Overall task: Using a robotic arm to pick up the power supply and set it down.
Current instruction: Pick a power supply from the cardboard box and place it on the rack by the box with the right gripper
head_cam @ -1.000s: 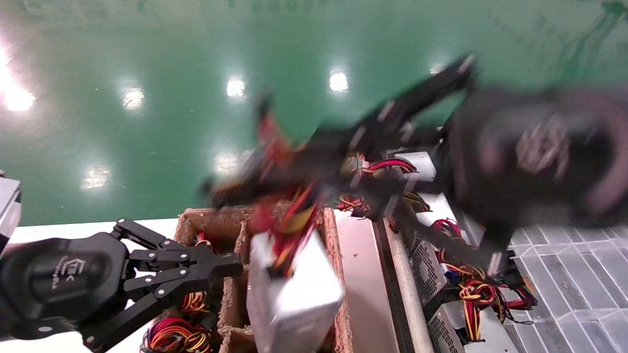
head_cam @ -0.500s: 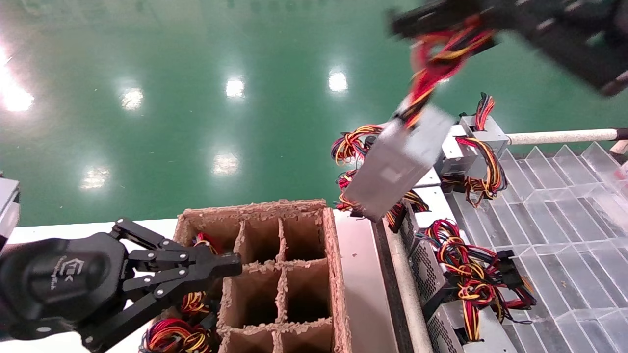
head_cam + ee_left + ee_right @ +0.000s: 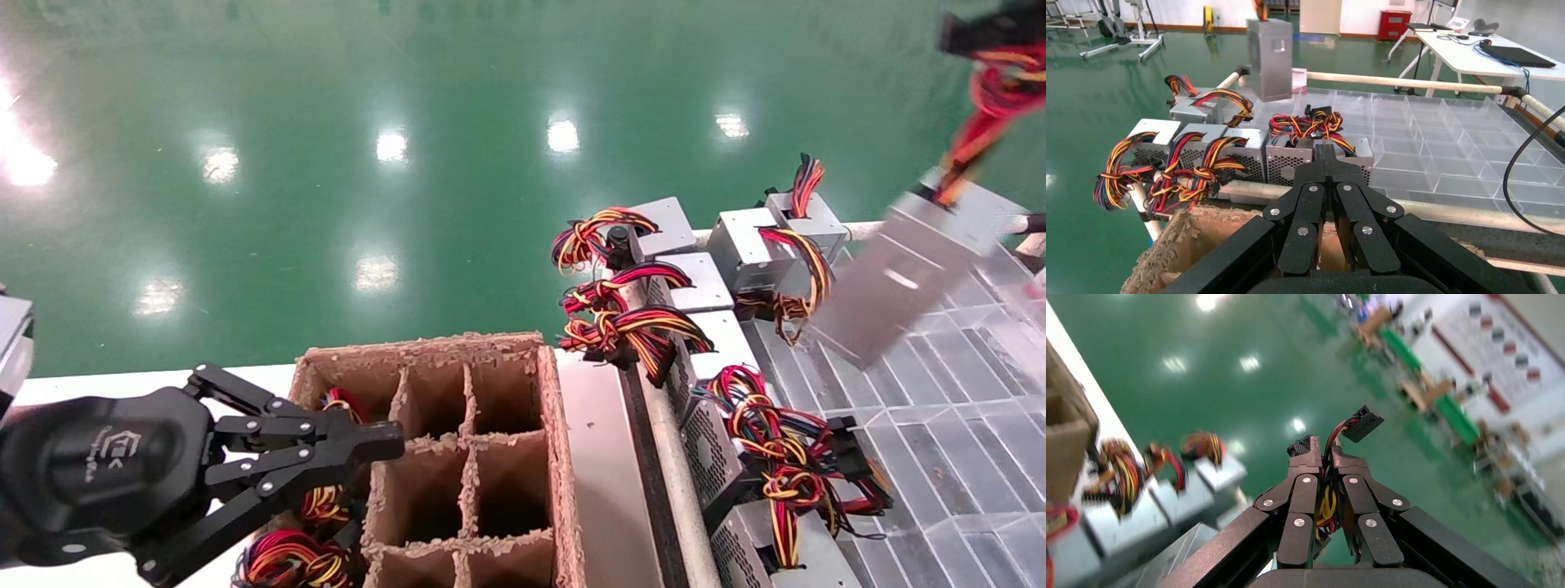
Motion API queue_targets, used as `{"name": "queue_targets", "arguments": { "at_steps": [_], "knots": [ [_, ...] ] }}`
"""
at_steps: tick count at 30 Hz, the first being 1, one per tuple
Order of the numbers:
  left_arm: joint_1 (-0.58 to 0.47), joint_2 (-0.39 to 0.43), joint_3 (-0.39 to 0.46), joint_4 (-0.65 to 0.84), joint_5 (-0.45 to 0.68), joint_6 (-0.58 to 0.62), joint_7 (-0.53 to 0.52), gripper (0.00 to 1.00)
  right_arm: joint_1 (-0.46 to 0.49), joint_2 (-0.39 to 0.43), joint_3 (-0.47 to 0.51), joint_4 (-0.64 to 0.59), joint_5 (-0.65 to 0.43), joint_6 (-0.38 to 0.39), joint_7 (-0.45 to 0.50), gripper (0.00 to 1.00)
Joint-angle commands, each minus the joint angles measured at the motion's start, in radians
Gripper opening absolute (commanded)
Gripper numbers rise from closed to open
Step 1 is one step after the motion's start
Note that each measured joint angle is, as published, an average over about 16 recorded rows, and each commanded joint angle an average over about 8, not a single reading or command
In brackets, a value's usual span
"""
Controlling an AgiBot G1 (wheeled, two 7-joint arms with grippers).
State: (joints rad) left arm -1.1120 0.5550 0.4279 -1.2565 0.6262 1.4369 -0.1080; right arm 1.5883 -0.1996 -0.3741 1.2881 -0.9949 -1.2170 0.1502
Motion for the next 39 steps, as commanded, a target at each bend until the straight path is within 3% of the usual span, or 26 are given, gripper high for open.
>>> {"name": "queue_targets", "arguments": {
  "at_steps": [1,7,13,24,31,39],
  "knots": [
    [0.0,0.0,0.0,0.0,0.0,0.0,0.0,0.0,-0.015,0.033,-0.002,-0.01,-0.008,0.003,0.007,0.0],
    [0.0,0.0,0.0,0.0,0.0,0.0,0.0,0.0,-0.109,0.026,-0.028,-0.069,0.044,0.014,-0.046,0.0],
    [0.0,0.0,0.0,0.0,0.0,0.0,0.0,0.0,-0.171,-0.069,-0.055,-0.111,0.071,0.048,-0.119,0.0],
    [0.0,0.0,0.0,0.0,0.0,0.0,0.0,0.0,-0.118,-0.26,-0.1,-0.232,0.017,0.053,-0.19,0.0],
    [0.0,0.0,0.0,0.0,0.0,0.0,0.0,0.0,-0.077,-0.251,-0.112,-0.286,-0.05,0.085,-0.186,0.0],
    [0.0,0.0,0.0,0.0,0.0,0.0,0.0,0.0,-0.084,-0.222,-0.101,-0.319,-0.052,0.107,-0.192,0.0]
  ]
}}
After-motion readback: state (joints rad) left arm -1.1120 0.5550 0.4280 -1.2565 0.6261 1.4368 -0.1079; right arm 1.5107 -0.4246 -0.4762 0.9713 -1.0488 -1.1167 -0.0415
